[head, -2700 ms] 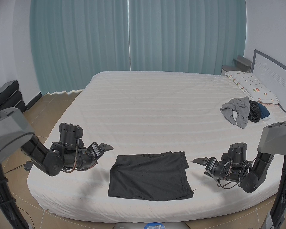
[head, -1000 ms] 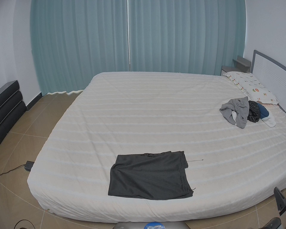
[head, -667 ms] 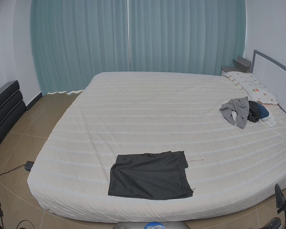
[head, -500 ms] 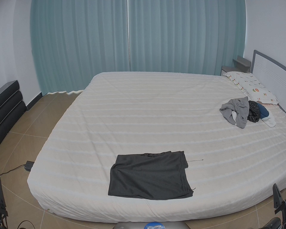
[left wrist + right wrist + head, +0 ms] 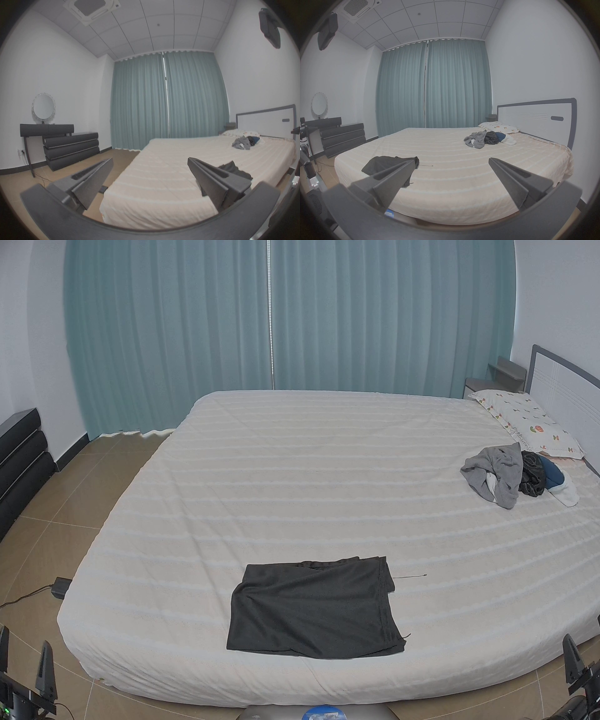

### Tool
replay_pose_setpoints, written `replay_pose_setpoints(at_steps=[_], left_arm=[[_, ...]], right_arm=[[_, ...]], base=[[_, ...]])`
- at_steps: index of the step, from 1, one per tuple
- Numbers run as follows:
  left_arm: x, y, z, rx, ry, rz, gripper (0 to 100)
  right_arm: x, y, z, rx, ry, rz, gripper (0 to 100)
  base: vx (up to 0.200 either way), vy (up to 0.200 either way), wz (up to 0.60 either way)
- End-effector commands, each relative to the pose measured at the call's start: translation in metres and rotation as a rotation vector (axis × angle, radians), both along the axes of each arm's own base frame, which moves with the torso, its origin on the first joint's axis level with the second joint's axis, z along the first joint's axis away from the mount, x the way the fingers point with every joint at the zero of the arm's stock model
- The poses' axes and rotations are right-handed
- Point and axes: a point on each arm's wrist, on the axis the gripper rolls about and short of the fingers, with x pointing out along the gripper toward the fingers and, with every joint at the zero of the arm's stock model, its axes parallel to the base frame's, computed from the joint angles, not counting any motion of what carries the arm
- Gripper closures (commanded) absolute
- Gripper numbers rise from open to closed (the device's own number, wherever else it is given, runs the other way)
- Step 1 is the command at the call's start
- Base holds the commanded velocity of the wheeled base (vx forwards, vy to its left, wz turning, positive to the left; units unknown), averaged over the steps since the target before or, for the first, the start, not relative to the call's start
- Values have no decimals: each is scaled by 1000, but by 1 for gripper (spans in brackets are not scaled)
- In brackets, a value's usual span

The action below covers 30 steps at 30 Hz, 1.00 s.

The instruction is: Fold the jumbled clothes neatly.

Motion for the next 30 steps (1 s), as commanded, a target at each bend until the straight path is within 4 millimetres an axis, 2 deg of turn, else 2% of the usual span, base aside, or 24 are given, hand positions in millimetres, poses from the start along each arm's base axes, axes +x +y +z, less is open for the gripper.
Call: replay_pose_setpoints(at_steps=[1, 8, 13, 16, 19, 25, 26, 30], left_arm=[[1, -1, -5, -4, 11, -26, 0], [1, 0, -5, 37, 20, 8, 0], [1, -1, -6, 10, 21, -31, 0], [1, -3, -9, -65, 47, -121, 0], [1, -3, -11, -33, 72, -143, 0], [1, -3, -11, -24, 70, -142, 0], [1, -3, -11, -24, 70, -142, 0], [1, -3, -11, -24, 70, -143, 0]], right_arm=[[2, 0, -5, -1, 27, 1, 0], [2, 1, -5, 1, 27, 24, 0], [2, 2, -4, -7, 27, 69, 0], [2, 3, -4, 60, 29, 129, 0], [1, 5, -5, 159, 41, 217, 0], [-7, 7, -7, -33, -55, 145, 0], [-7, 6, -7, -122, -61, 108, 0], [-7, 7, -7, -131, -59, 116, 0]], base=[[0, 0, 0], [0, 0, 0], [0, 0, 0], [0, 0, 0], [0, 0, 0], [0, 0, 0], [0, 0, 0], [0, 0, 0]])
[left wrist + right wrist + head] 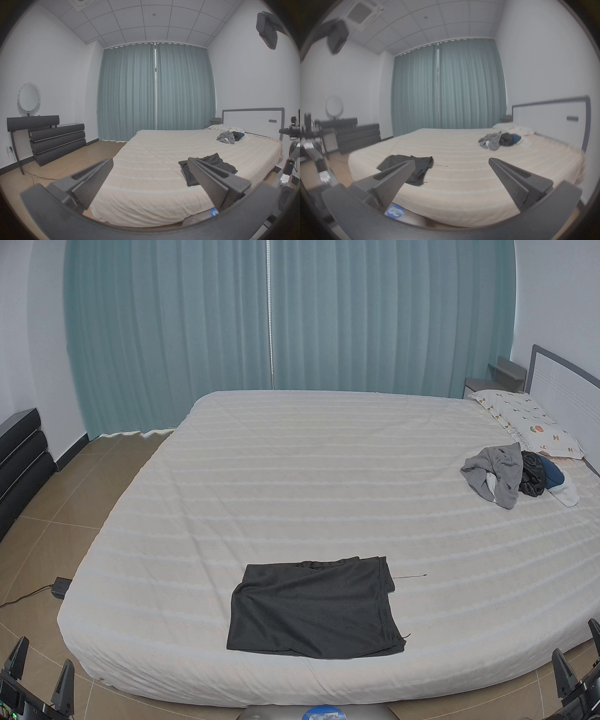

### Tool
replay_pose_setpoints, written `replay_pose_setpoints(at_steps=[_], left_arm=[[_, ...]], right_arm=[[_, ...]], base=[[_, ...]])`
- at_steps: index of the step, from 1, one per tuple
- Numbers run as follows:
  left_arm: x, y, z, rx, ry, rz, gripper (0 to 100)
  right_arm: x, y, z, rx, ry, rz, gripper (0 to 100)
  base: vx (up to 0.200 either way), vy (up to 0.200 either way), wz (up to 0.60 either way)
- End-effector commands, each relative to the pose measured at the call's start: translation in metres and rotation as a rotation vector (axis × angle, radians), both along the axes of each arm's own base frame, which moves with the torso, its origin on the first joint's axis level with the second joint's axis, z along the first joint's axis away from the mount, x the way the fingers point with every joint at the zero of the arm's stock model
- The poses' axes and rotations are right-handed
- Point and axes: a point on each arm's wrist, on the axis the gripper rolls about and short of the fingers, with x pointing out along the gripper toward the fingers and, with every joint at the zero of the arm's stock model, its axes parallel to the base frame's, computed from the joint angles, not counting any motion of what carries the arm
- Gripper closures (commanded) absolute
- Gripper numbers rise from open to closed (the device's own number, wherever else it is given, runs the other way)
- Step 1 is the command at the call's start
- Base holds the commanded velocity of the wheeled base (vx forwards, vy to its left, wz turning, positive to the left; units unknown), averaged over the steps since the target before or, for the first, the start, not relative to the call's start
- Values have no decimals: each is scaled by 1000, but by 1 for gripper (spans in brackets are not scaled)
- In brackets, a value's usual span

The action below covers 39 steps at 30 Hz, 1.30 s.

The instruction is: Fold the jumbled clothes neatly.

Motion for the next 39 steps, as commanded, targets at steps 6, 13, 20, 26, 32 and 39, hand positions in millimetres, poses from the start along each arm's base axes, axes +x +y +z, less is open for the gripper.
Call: replay_pose_setpoints(at_steps=[6, 13, 20, 26, 32, 39], left_arm=[[0, 0, -5, 2, 6, -2, 0], [0, 0, -5, 4, 6, -4, 0], [0, 0, -5, -5, 6, -4, 0], [0, 0, -5, 1, 6, -2, 0], [0, 0, -5, 2, 6, -2, 0], [0, 0, -5, 2, 6, -2, 0]], right_arm=[[-4, 1, -5, 134, 16, 24, 0], [-4, 2, -6, 136, 17, 53, 0], [-4, 1, -6, 88, 9, 9, 0], [-2, -1, -11, 59, 29, -53, 0], [-2, 0, -11, 59, 31, -51, 0], [-2, 0, -12, 60, 32, -54, 0]], base=[[0, 0, 0], [0, 0, 0], [0, 0, 0], [0, 0, 0], [0, 0, 0], [0, 0, 0]])
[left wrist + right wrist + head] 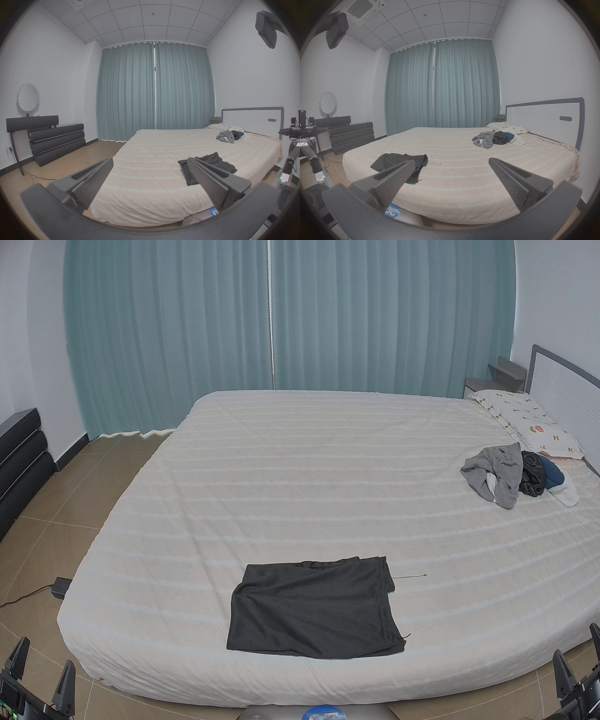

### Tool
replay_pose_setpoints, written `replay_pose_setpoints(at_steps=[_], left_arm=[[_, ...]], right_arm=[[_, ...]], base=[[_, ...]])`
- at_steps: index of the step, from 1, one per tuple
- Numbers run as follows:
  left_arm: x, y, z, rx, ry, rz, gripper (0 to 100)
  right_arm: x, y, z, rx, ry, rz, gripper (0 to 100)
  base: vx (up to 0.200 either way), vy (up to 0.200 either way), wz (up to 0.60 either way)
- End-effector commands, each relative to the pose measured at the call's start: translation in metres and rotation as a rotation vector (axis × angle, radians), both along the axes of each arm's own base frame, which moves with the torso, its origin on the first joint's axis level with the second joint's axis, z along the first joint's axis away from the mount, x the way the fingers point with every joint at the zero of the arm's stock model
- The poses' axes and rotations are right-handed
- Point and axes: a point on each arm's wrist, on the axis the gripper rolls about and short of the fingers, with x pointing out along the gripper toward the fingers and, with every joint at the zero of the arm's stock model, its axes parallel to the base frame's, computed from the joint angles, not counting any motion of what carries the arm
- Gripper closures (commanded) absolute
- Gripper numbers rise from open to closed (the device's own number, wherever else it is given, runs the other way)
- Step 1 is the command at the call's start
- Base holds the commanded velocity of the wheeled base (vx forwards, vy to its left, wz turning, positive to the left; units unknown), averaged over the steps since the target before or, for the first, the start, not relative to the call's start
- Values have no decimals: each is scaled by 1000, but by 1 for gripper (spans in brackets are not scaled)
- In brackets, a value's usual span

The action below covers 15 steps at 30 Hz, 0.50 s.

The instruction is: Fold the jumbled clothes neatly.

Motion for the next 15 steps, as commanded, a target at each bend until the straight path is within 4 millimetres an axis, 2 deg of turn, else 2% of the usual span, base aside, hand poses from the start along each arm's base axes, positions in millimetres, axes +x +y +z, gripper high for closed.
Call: replay_pose_setpoints(at_steps=[1, 15], left_arm=[[0, 0, -5, 0, 2, 1, 0], [0, 0, -5, 0, 2, 1, 0]], right_arm=[[1, 0, -5, -2, 7, 1, 0], [1, 0, -5, 0, 7, 2, 0]], base=[[0, 0, 0], [0, 0, 0]])
